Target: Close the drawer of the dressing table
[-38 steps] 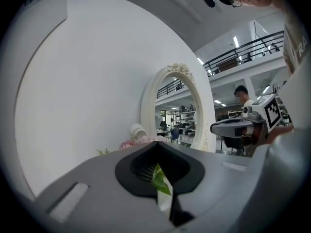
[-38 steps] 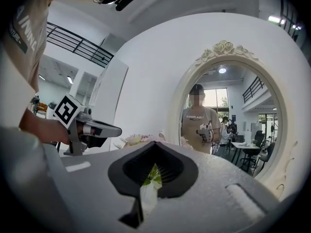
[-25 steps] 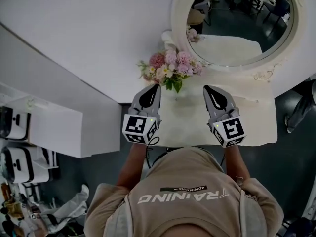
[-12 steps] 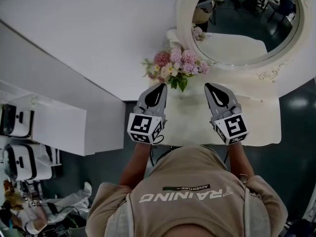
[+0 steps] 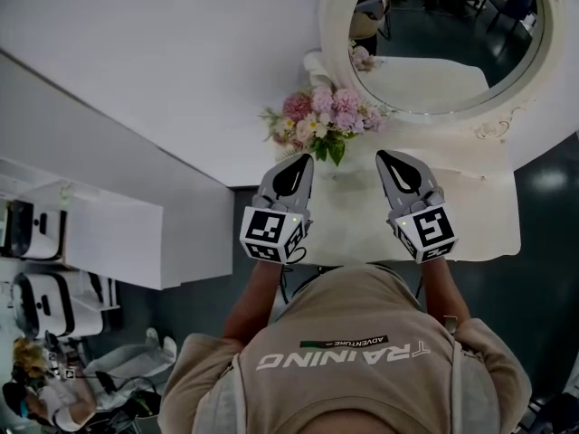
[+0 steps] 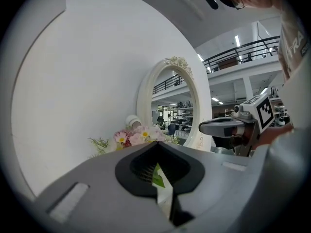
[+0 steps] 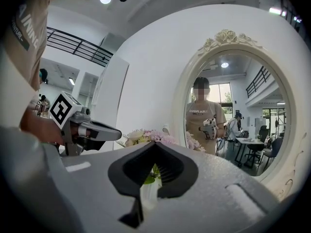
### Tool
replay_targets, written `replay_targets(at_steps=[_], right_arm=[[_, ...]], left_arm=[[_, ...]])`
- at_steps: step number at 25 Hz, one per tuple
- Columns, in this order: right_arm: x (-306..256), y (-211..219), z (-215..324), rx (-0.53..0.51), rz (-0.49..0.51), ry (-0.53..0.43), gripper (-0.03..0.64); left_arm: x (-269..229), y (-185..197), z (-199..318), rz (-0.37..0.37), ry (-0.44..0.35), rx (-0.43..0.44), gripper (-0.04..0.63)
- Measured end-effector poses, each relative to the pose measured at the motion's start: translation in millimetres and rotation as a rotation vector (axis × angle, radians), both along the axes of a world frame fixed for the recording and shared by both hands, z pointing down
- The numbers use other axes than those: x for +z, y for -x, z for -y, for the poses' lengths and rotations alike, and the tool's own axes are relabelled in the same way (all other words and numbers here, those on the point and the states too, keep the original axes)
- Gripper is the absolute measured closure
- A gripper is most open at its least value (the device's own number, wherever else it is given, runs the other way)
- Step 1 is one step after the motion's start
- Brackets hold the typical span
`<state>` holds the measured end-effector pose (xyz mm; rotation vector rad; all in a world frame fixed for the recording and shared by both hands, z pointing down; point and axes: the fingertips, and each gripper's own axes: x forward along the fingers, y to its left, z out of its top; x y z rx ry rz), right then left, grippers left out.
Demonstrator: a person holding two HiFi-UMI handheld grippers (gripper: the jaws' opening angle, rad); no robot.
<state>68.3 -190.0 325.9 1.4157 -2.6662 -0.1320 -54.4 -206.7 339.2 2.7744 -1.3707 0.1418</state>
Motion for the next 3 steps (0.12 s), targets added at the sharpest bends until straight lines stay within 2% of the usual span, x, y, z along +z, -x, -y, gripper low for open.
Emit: replay_targets(at_steps=[3], right_arm=[[2.9, -3.8, -1.7, 0.016, 0.004, 0.009, 0.615]], left_arm=[[-2.7, -2.9, -2.0, -0.006, 0.0, 0.012, 0.577]])
